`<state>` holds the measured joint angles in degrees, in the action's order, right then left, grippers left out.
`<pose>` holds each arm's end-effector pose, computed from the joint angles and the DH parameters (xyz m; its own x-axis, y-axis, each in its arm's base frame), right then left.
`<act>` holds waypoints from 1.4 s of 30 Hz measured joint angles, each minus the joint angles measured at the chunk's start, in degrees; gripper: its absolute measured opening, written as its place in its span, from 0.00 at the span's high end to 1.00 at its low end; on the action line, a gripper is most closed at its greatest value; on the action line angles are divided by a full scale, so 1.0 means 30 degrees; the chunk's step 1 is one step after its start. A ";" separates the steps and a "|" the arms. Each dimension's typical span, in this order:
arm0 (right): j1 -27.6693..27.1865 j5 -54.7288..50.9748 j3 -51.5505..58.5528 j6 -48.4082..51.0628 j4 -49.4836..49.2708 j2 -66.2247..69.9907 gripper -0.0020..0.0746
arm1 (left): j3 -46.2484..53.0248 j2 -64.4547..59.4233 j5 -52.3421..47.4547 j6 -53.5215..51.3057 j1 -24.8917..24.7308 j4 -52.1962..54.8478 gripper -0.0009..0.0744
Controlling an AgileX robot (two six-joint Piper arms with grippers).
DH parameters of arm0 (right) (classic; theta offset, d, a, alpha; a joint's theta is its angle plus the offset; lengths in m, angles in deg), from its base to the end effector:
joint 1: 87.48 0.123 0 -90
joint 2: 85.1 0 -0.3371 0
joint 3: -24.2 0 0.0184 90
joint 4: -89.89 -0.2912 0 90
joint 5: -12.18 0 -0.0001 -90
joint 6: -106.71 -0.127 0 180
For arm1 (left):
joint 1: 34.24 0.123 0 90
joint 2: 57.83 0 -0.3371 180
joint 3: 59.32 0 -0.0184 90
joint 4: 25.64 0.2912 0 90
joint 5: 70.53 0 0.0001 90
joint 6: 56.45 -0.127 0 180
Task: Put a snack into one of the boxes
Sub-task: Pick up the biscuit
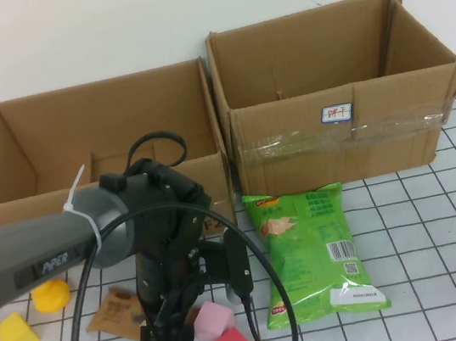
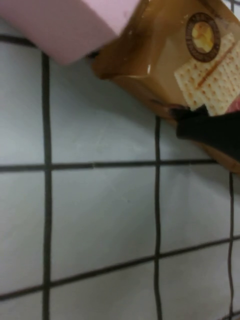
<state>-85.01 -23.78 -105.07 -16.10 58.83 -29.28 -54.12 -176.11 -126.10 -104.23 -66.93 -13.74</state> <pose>0.1734 0.0460 0.2460 -0.5138 -0.5163 -0.6852 -0.5941 0.7903 -0.1501 0.3618 -0.2065 0.1495 -0.0571 0.9908 0.1230 0.9918 0.0422 0.1203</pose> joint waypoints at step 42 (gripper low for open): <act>0.0000 -0.0152 0.0000 0.1857 -0.1544 0.0000 0.98 | 0.0000 0.2164 0.0385 0.3897 0.0000 -0.0982 0.11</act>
<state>-85.01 -24.24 -105.07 -10.52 54.19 -29.28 -54.12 -169.61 -124.95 -92.54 -66.93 -16.68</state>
